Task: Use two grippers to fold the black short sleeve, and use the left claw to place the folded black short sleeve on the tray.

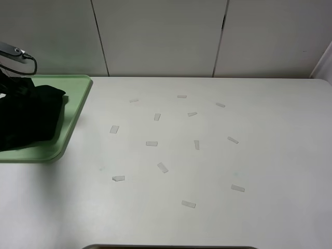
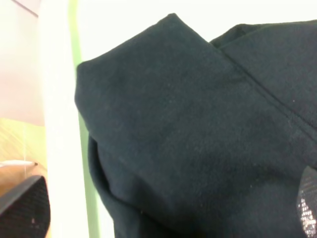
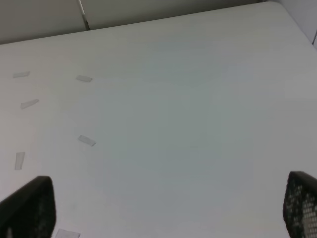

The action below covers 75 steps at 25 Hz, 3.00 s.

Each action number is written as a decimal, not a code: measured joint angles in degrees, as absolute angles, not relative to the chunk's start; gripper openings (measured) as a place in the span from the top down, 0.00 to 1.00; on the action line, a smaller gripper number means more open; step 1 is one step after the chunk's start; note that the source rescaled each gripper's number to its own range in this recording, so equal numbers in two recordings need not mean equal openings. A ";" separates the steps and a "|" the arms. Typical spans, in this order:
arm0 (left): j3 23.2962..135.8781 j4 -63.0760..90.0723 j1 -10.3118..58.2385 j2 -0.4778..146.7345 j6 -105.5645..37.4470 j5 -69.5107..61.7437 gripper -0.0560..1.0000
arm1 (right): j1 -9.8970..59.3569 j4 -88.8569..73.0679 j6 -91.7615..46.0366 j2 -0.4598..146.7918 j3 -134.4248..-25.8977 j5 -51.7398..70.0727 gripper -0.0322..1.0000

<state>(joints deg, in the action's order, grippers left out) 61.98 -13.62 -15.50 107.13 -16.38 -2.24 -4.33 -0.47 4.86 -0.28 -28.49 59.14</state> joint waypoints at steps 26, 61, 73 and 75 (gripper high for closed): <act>62.04 -0.53 -13.41 68.01 -10.99 -50.96 0.00 | -4.33 -0.51 4.86 -0.28 -28.49 59.14 0.00; 34.39 8.50 -9.23 8.33 -9.40 -66.61 0.00 | -4.33 -0.51 4.86 -0.28 -28.49 59.14 0.00; 28.02 2.26 -0.24 -0.19 -7.16 -61.35 0.00 | -4.33 -0.51 4.86 -0.28 -28.49 59.14 0.00; 27.92 1.96 -0.18 -0.19 -7.11 -61.17 0.00 | -4.33 -0.51 4.86 -0.28 -28.49 59.14 0.00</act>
<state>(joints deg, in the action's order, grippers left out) 27.92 1.96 -0.18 -0.19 -7.11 -61.17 -4.33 -0.51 4.86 -0.28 -28.49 59.14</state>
